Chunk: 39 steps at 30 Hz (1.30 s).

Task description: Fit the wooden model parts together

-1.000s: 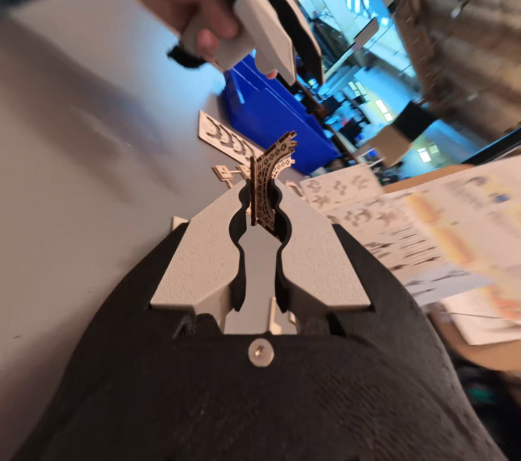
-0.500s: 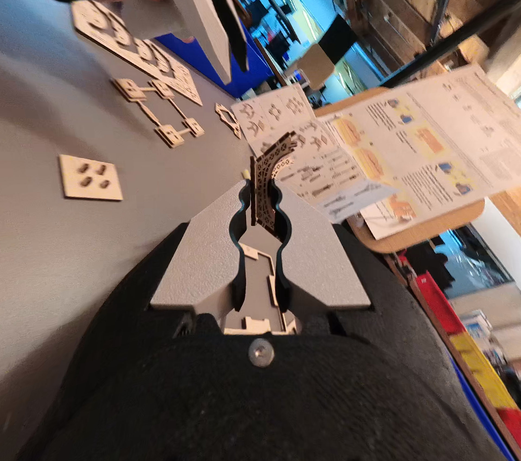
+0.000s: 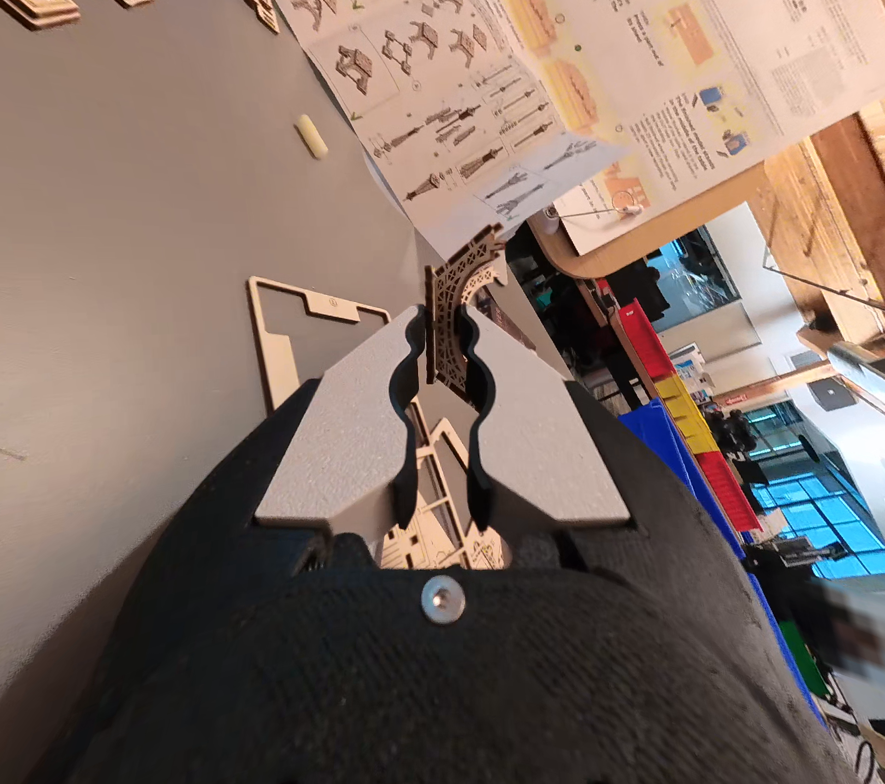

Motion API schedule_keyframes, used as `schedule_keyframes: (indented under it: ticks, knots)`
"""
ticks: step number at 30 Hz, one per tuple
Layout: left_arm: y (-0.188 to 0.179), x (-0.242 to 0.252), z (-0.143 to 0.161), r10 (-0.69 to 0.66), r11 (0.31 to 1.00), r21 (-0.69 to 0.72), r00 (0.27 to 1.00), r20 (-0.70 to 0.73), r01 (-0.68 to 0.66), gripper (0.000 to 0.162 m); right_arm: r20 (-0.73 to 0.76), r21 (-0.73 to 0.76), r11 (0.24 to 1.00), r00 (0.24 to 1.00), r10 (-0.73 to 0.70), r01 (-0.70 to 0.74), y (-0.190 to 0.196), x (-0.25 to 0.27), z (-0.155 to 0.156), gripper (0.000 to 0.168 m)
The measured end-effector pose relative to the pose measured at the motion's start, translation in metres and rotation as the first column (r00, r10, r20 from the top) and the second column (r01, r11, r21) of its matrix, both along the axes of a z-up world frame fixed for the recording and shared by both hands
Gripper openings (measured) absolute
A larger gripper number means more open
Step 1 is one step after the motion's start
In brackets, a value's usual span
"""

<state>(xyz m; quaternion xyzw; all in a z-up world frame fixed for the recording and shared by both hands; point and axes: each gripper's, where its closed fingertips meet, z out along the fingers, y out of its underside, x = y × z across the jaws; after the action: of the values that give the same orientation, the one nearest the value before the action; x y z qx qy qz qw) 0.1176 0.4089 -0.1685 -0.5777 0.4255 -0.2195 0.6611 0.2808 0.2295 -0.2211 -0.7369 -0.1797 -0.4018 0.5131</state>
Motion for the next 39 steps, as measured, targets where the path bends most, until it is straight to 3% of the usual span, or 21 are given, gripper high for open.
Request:
schedule_keyframes:
  ticks: [4, 8, 12, 21, 29, 31, 33, 36, 39]
  knots:
    - [-0.005, 0.003, -0.019, 0.068, 0.988, 0.148, 0.977, -0.200, -0.038, 0.071, -0.035, 0.039, 0.999, 0.999, -0.035, 0.036, -0.003, 0.011, 0.004, 0.011]
    - [-0.016, 0.011, -0.016, 0.022, 0.992, 0.125, 0.980, -0.196, 0.002, 0.070, -0.084, 0.059, 0.998, 0.996, -0.020, 0.025, 0.000, 0.010, 0.005, 0.011]
    - [-0.022, 0.015, -0.025, 0.024, 0.985, 0.169, 0.959, -0.282, 0.025, 0.069, -0.108, 0.085, 0.996, 0.994, -0.013, 0.022, 0.000, 0.010, 0.008, 0.010]
    - [-0.030, 0.021, -0.030, -0.056, 0.991, 0.106, 0.961, -0.269, 0.087, 0.066, -0.195, 0.185, 0.983, 0.980, 0.036, 0.000, -0.006, 0.006, 0.023, 0.010]
    - [-0.048, 0.030, -0.028, -0.162, 0.980, 0.073, 0.958, -0.235, 0.183, 0.061, -0.350, 0.323, 0.937, 0.902, 0.252, -0.136, -0.007, -0.021, 0.047, 0.010]
    - [-0.060, 0.035, -0.024, -0.261, 0.963, 0.020, 0.949, -0.176, 0.268, 0.060, -0.397, 0.373, 0.904, 0.845, 0.358, -0.208, -0.007, -0.036, 0.056, 0.010]
    - [-0.080, 0.040, -0.017, -0.404, 0.914, -0.074, 0.912, -0.077, 0.399, 0.059, -0.482, 0.433, 0.852, 0.724, 0.494, -0.294, -0.008, -0.056, 0.060, 0.010]
    - [-0.124, 0.041, -0.003, -0.658, 0.703, -0.257, 0.744, 0.118, 0.663, 0.057, -0.589, 0.590, 0.731, 0.437, 0.680, -0.343, -0.015, -0.081, 0.082, 0.010]
    - [-0.145, 0.035, 0.010, -0.736, 0.491, -0.391, 0.610, 0.292, 0.779, 0.057, -0.646, 0.721, 0.636, 0.063, 0.760, -0.276, -0.021, -0.094, 0.100, 0.010]
